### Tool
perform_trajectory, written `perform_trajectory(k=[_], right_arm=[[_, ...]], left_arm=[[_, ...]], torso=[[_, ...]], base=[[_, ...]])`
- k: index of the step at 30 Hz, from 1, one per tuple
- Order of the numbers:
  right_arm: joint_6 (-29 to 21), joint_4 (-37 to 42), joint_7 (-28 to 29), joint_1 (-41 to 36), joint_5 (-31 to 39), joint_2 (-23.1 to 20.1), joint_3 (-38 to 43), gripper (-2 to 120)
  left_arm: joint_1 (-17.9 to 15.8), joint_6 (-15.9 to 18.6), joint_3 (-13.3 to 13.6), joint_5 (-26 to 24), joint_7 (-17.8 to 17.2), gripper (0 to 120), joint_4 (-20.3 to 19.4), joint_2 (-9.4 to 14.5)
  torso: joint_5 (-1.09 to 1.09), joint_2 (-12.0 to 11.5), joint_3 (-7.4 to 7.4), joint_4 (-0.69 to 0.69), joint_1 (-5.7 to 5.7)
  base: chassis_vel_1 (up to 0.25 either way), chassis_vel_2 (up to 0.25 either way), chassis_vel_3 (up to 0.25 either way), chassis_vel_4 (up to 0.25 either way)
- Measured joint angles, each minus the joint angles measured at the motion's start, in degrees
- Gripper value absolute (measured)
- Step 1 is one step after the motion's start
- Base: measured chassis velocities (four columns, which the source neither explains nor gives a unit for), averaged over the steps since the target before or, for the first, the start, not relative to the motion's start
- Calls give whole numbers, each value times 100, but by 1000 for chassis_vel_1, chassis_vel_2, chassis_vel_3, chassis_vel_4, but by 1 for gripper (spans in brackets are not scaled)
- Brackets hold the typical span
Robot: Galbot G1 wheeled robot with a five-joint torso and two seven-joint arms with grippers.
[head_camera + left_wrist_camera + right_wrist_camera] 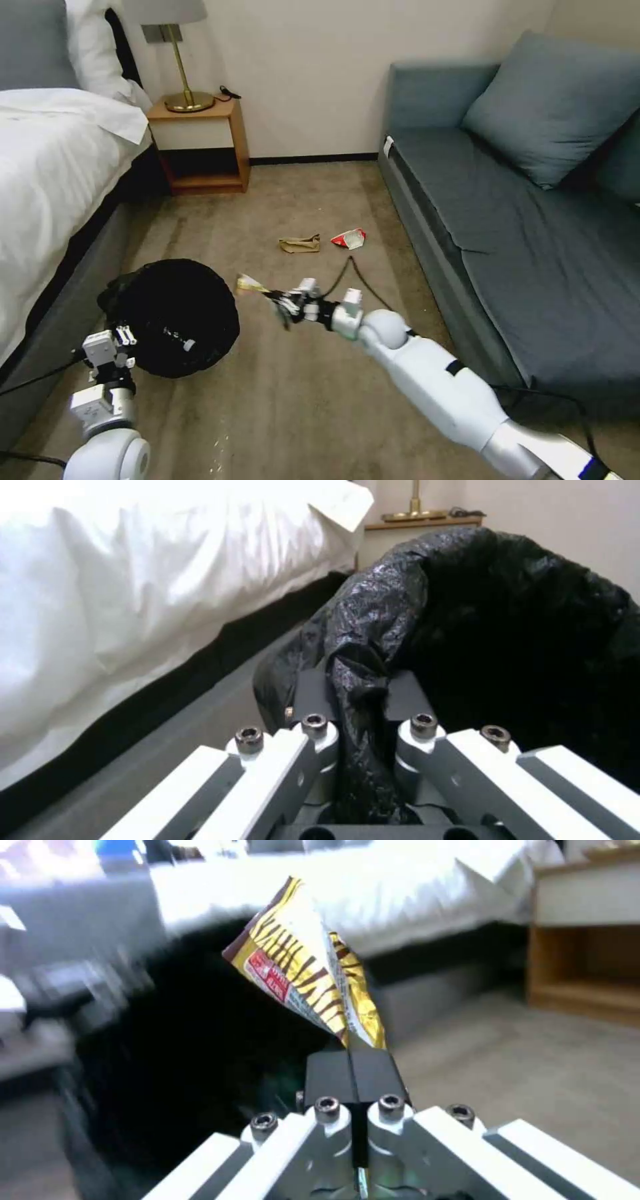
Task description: Pick up the trash bin, then pick up the garbage on the floor and place it into the trash bin.
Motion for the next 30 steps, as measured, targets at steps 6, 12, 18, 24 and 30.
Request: perform_trajectory(k=[6,12,18,24,30], right_arm=[[-87,307,383,114,589,336,-511,0],[-120,301,467,181,1412,684,-889,0],[25,-264,488,337,1360,1125,-908,0],[96,-758,696,432,1010,1361,-914,0],[130,-857,844,394,554,1325,-1010,5]], left_arm=[[-81,37,22,69,-8,7,19,-34],[-34,34,29,160,1,7,7,-118],[-51,28,31,197,7,7,-20,-160],[-16,28,31,195,23,7,-113,-186],[15,24,31,188,48,7,-173,-204]], torso=[[0,0,0,0,0],[0,0,0,0,0],[0,0,0,0,0],[1,0,0,0,0],[1,0,0,0,0]], base=[[0,0,0,0],[0,0,0,0],[0,0,0,0],[0,0,0,0],[0,0,0,0]])
